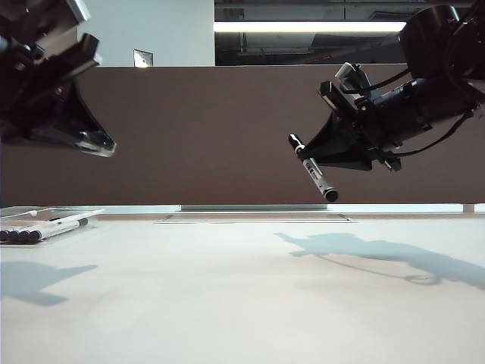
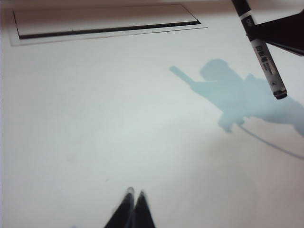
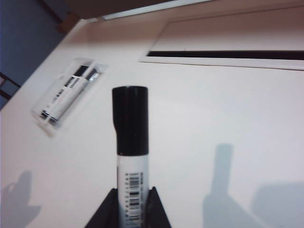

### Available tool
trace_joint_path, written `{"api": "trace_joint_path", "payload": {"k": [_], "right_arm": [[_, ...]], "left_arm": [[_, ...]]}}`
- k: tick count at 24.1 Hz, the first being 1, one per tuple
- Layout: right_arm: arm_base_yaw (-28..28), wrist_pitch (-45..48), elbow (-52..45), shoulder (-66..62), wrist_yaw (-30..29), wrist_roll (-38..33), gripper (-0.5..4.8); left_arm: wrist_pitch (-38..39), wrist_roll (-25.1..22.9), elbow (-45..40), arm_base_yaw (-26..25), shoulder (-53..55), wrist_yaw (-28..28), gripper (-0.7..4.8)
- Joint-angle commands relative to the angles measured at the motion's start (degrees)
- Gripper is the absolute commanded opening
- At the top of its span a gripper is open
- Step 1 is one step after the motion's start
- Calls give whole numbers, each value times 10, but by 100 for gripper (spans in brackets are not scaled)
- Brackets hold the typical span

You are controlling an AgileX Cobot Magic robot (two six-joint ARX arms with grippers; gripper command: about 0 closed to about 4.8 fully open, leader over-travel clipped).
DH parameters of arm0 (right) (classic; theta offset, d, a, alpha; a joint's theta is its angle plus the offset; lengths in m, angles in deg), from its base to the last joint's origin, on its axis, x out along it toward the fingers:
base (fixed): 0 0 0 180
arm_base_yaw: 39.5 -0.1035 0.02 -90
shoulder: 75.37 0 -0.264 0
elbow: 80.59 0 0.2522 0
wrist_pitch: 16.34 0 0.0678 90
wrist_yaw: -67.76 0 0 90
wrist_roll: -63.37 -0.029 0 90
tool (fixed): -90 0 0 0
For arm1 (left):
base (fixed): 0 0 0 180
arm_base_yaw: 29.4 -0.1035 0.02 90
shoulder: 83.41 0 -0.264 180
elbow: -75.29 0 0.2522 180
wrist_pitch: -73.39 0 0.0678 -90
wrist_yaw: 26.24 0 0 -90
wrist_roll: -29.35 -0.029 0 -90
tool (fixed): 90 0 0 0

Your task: Pick up the black marker on the right and put it into the packaging box on the left, making sure the marker fit the shape of the box's grooves.

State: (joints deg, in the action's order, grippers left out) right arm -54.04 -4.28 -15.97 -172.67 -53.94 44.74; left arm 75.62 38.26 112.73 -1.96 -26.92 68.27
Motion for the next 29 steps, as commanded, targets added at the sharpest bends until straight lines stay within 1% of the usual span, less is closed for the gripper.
{"api": "trace_joint_path", "payload": {"k": [1,3,4,5,10,14,18,20,21,25,28,29], "right_arm": [[-18,47,-18,8,-10,-11,-6],[-32,61,-25,8,-11,-11,-6],[-46,68,-28,8,-11,-11,-6],[-53,69,-29,8,-12,-11,-6],[-84,71,-29,8,-19,-12,-6],[-96,76,-29,8,-23,-32,-6],[-100,77,-30,8,-50,-49,-6],[-101,90,-35,8,-63,-52,-6],[-103,117,-44,8,-71,-56,-6],[-103,201,-76,8,-74,-102,-6],[-103,246,-96,8,-76,-116,-6],[-103,249,-99,8,-77,-116,-6]], "left_arm": [[-40,12,2,19,17,3,-6],[-63,13,2,35,33,2,-6],[-87,14,2,56,49,3,-6],[-98,17,2,65,57,3,-6],[-148,52,2,102,102,3,-6],[-192,99,2,119,139,3,-6],[-240,132,2,124,170,3,-6],[-263,158,2,124,185,3,-6],[-282,181,2,124,198,3,-6],[-306,235,3,124,223,3,-6],[-320,259,3,127,236,3,-5],[-324,261,3,128,238,3,-4]]}}
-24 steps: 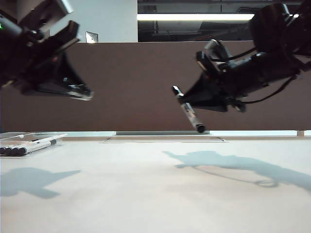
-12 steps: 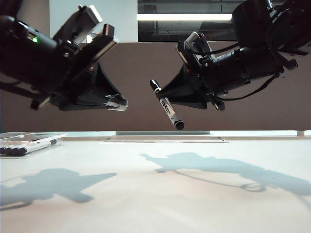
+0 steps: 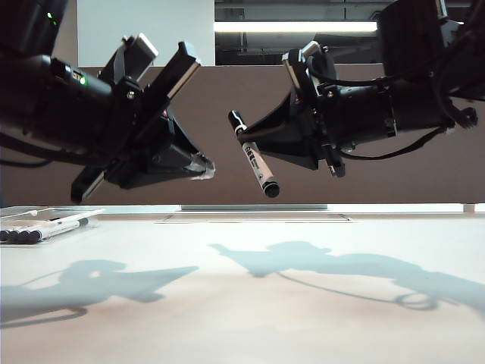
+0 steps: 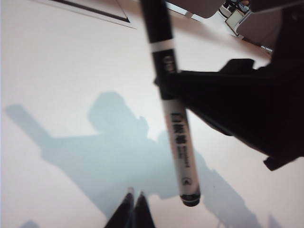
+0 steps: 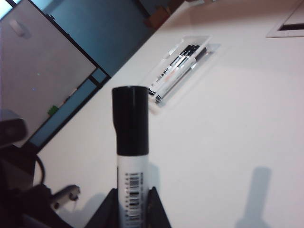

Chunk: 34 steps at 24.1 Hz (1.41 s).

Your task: Pick up the black marker on the right and put it into the packaging box on the left, making sure the marker fit the shape of the box's grooves.

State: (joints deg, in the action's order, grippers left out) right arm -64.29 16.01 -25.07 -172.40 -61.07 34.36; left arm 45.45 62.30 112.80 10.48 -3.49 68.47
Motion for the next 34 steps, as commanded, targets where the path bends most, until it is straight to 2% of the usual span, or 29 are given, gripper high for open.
{"api": "trace_joint_path", "payload": {"k": [1,2,3,4,6,17,25,34], "right_arm": [[-1,48,-9,5,-7,-13,-6],[-1,48,-9,5,-10,-13,-6],[-1,49,-9,5,-10,-12,-6],[-1,51,-9,5,-12,-12,-6],[-1,52,-9,4,-12,-12,-6],[-10,56,-9,4,-57,-13,-6],[-30,67,-9,0,-46,-13,-6],[-30,63,-9,0,-51,-13,-6]], "left_arm": [[-24,21,2,5,5,1,3],[-29,20,2,11,6,1,40],[-32,20,2,18,6,1,126],[-34,20,2,23,6,1,156],[-39,20,2,33,6,2,185],[-49,25,2,52,7,2,185],[-60,26,2,52,9,2,184],[-146,40,2,52,76,2,184]]}}
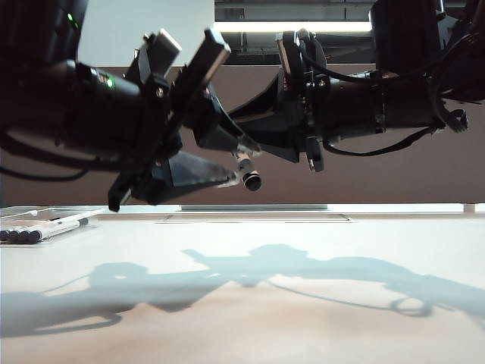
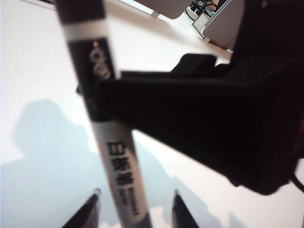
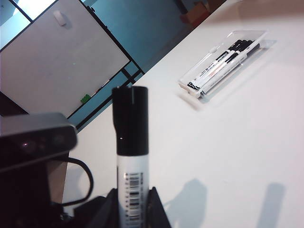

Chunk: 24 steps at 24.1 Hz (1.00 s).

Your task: Pick up the black marker on the right and put it into the packaging box on the left, making sure the marker fit the shape of the box's grooves.

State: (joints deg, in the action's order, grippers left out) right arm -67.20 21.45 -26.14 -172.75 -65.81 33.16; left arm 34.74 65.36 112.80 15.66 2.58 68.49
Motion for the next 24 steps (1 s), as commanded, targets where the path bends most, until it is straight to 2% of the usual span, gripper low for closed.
{"api": "trace_joint_path", "payload": {"k": [1,4,13,14,16,20,23,24], "right_arm": [[-1,6,2,3,-6,-1,-6],[-1,-6,1,1,-15,0,-6],[-1,-19,1,1,-31,0,-6],[-1,-20,1,1,-30,0,-6],[-1,-20,2,1,-31,0,-6],[-1,-20,2,1,-31,0,-6],[-1,-20,2,1,-42,0,-6],[-1,-20,2,1,-42,0,-6]], "left_arm": [[-47,11,2,0,21,2,184],[-73,26,3,0,38,2,184],[-80,26,13,0,38,2,168],[-79,26,13,0,38,2,118],[-79,26,13,0,38,2,77],[-79,26,13,0,38,2,75],[-79,26,13,0,38,2,42],[-79,26,13,0,38,2,10]]}}
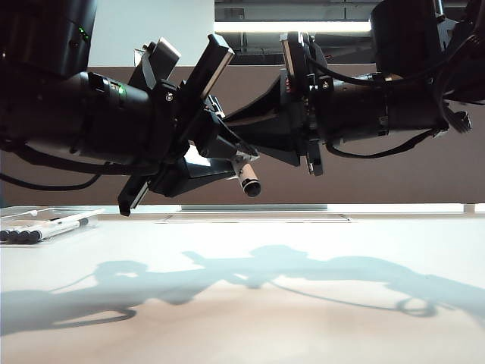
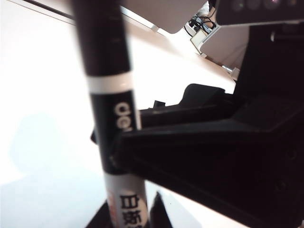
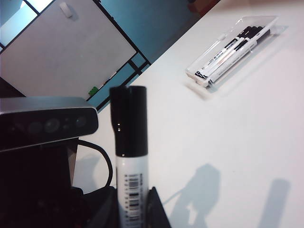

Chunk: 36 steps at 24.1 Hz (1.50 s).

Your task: Pick up the black marker on the right and put it into the packaging box on the left, making sure the marker fit the shape of the box's grooves.

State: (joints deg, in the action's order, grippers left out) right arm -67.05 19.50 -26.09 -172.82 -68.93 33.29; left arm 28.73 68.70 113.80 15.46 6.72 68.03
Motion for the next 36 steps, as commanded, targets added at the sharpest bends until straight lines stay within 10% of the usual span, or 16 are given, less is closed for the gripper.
{"api": "trace_joint_path", "payload": {"k": [1,6,11,17,23,25,26,36], "right_arm": [[-2,-1,1,2,-11,-1,-6],[-2,-1,1,2,-10,-1,-4],[-2,-1,1,2,-9,-1,236],[9,1,1,2,7,14,266],[54,-3,1,4,1,14,264],[61,-12,1,7,1,14,136],[64,-18,1,8,1,15,-19],[66,-244,2,88,190,159,-6]], "left_arm": [[-19,-8,3,2,-3,7,-6],[-19,-8,3,2,-3,7,-6],[-19,-12,3,2,-3,7,-6],[-19,-41,3,-2,-3,7,-6],[10,-51,3,-57,-4,7,-6],[18,-54,3,-79,-4,7,-6],[25,-76,3,-92,-4,7,-6],[178,-200,36,-234,-38,7,-6]]}}
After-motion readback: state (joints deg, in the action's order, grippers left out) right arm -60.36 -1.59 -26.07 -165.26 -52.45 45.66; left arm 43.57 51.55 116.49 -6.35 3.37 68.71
